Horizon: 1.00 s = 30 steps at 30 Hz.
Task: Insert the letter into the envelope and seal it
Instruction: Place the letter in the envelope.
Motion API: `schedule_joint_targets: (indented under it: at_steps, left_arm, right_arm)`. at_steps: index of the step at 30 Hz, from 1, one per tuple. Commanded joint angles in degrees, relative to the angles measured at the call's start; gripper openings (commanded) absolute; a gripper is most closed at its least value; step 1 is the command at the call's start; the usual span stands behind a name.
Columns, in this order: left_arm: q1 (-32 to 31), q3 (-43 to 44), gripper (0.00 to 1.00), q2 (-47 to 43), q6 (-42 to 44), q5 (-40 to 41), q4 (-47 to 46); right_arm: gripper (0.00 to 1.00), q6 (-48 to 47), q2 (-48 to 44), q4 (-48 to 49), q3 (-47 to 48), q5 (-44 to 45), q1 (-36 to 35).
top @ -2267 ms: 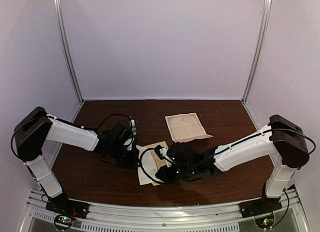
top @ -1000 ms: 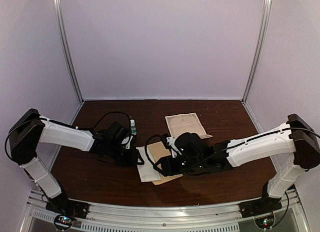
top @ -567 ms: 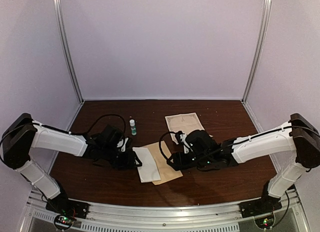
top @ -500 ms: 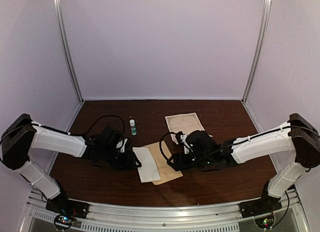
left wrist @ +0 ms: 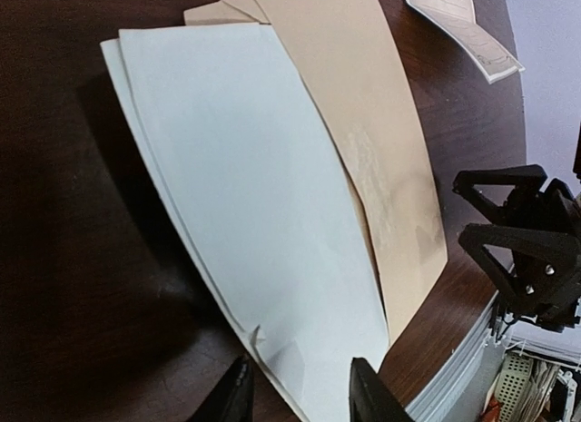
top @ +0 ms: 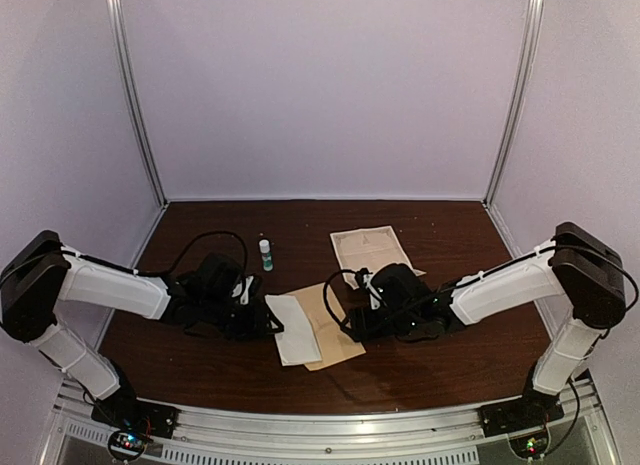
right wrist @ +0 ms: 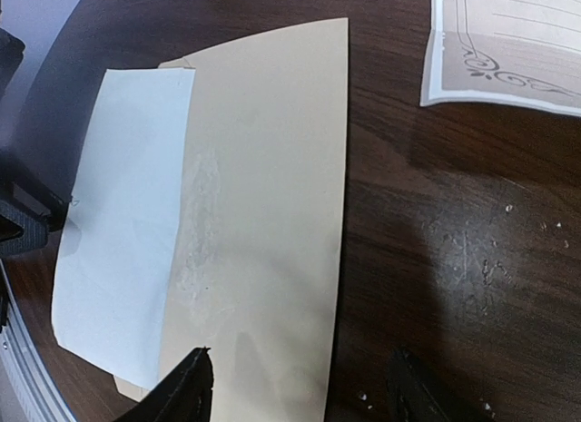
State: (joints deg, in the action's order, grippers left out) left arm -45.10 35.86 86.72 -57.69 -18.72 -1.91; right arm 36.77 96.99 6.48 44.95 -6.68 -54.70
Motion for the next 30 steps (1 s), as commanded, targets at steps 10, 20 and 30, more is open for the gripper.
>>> schedule_joint_targets:
  at_steps: [10,20,30]
  left_arm:
    - [-0.25,-0.02,0.29,2.83,-0.14,-0.72,-2.32]
    - [-0.34,0.26,0.13,3.60,-0.14,-0.68,-2.74]
    - [-0.34,0.44,0.00,4.03,-0.01,-0.78,-2.73]
  right_arm:
    - [0.65,-0.66,4.49,2.90,2.16,-2.44,0.64]
    - [0.63,0.21,5.57,3.66,1.98,-4.94,0.56]
    - [0.61,1.23,6.69,4.05,1.83,-6.36,-0.41]
